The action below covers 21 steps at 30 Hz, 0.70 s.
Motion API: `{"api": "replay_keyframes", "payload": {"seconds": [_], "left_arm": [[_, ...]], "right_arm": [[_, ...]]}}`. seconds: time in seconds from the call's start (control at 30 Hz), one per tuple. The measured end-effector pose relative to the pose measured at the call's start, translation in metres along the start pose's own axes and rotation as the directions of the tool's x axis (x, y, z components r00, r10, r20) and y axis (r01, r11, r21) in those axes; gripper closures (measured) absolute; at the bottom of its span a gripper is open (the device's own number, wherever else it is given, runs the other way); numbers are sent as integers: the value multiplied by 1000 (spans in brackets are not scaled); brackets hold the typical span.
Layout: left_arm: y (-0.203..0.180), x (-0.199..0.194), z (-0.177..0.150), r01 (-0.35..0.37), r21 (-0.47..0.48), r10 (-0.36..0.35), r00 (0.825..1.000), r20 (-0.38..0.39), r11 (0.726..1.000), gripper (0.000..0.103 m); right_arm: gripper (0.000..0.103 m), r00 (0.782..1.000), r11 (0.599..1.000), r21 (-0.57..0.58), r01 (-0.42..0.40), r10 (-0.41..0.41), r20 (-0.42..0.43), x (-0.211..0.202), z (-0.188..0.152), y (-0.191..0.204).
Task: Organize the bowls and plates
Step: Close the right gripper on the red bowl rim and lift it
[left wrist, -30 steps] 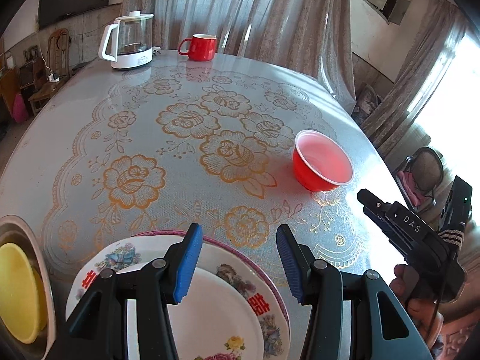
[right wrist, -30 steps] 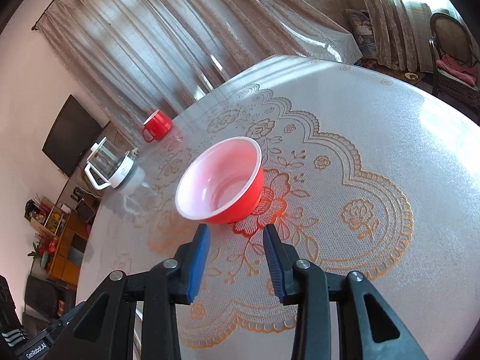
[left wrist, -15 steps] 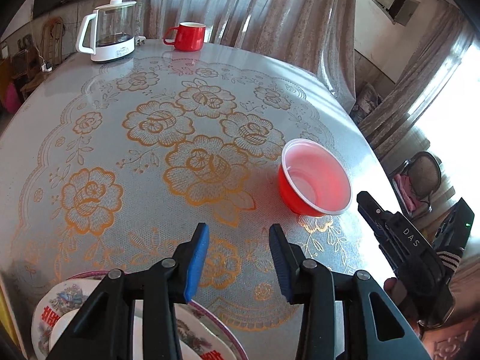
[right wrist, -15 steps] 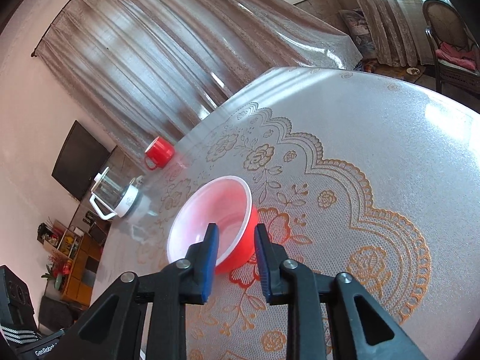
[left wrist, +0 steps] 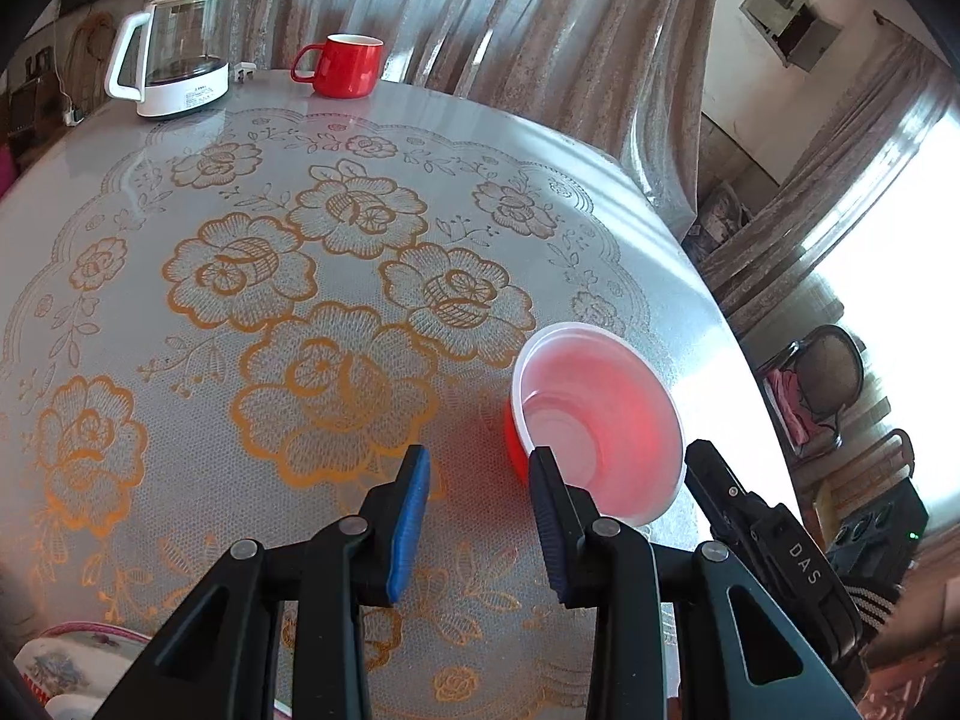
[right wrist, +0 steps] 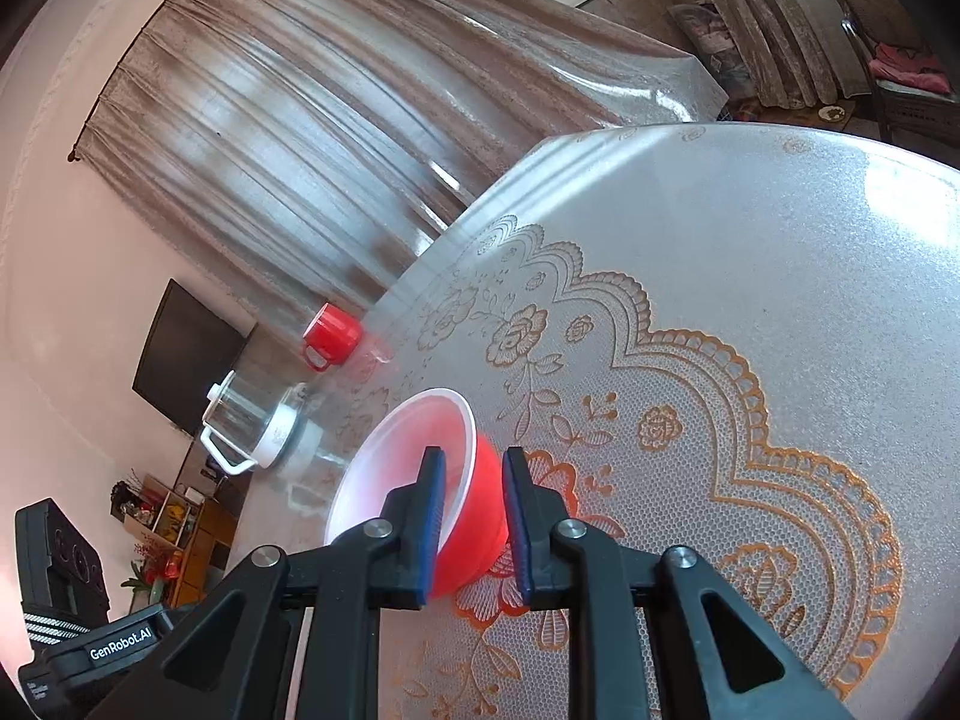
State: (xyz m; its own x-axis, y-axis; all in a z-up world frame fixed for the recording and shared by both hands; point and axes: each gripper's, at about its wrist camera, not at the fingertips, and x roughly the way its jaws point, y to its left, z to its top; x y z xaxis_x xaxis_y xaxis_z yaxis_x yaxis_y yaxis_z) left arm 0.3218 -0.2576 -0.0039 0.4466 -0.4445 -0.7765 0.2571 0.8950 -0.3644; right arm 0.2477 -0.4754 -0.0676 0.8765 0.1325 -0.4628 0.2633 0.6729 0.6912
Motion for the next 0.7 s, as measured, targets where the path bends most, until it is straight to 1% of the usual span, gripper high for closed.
{"api": "replay_keyframes", "payload": {"seconds": [0.2,0.4,0.43,0.47,0.5,0.53,0.57,0.6,0.63,0.7], "left_arm": [[-11,16,8,7,-5,-8,1000,-17,1000,69],[-9,28,13,-3,-36,2,1000,-19,999,70],[-8,31,14,-2,-42,1,1000,-20,999,72],[-9,33,15,0,-42,-1,1000,-25,999,77],[-11,36,15,2,-36,-3,1000,-30,999,78],[-13,38,15,-2,-29,1,999,-34,1000,83],[-14,41,15,-13,-26,12,999,-38,1000,91],[-15,43,15,-5,-29,4,999,-39,1000,94],[-17,43,14,-3,-27,2,999,-39,1000,97],[-20,41,12,-21,-12,21,999,-25,1000,97]], "right_arm": [[83,999,997,67,-31,33,-36,5,1,-12],[83,997,997,60,-44,47,-57,7,1,-10],[83,997,998,52,-41,44,-59,7,1,-9],[85,997,998,50,-39,42,-61,8,0,-9],[85,997,998,52,-40,43,-64,9,0,-9],[86,997,998,53,-42,45,-68,10,0,-9],[87,996,997,55,-46,50,-70,10,-1,-9],[90,996,997,57,-53,57,-69,10,-1,-9],[90,996,997,56,-58,62,-69,10,-2,-9],[90,995,997,52,-64,68,-78,12,-3,-7]]}}
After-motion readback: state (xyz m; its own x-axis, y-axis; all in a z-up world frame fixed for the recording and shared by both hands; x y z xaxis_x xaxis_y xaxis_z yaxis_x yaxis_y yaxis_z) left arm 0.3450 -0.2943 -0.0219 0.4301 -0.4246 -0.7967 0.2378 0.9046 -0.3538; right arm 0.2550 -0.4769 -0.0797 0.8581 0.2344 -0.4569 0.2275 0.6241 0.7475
